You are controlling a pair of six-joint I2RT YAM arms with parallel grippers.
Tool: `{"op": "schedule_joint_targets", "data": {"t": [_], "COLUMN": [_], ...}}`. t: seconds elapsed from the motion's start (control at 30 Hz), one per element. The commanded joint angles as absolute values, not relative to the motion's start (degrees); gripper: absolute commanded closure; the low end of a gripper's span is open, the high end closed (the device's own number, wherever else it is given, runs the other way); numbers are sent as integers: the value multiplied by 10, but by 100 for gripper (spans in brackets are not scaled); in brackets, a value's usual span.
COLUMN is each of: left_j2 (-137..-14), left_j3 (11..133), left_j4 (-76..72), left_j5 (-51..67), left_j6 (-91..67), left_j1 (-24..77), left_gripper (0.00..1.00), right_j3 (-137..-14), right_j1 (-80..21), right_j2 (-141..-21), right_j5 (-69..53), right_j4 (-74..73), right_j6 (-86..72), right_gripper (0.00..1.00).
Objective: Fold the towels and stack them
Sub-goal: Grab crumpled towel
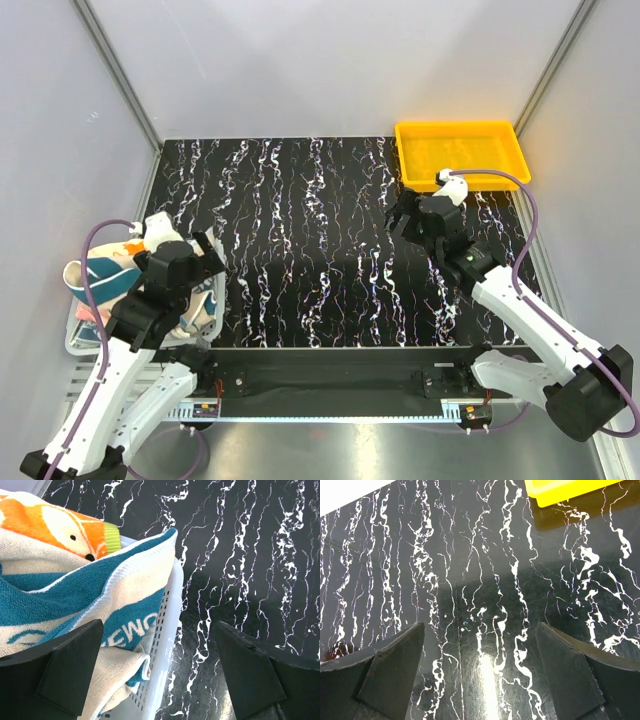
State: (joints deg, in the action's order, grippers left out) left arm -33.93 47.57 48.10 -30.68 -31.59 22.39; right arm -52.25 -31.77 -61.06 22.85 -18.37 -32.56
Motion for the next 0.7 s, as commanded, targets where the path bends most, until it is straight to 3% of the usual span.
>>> {"op": "schedule_joint_targets", "data": {"t": [0.0, 0.33, 0.67], "left_j2": [-334, -379, -415], "left_j3": [515, 589, 571], "left_j4": [482, 641, 685], "left_j5": [-331, -457, -472], "left_j6": [-331, -426, -517], "left_j1": [223, 222, 198], "left_gripper": [1, 1, 1], "right_j3": [-539, -536, -525], "right_j1": [-322, -322, -322], "right_j2": [-609, -598, -583], "right_j5": [235, 199, 179], "right_j4": [-180, -179, -177], "right_j6": [-315, -316, -322], "right_gripper": [1, 0, 0]}}
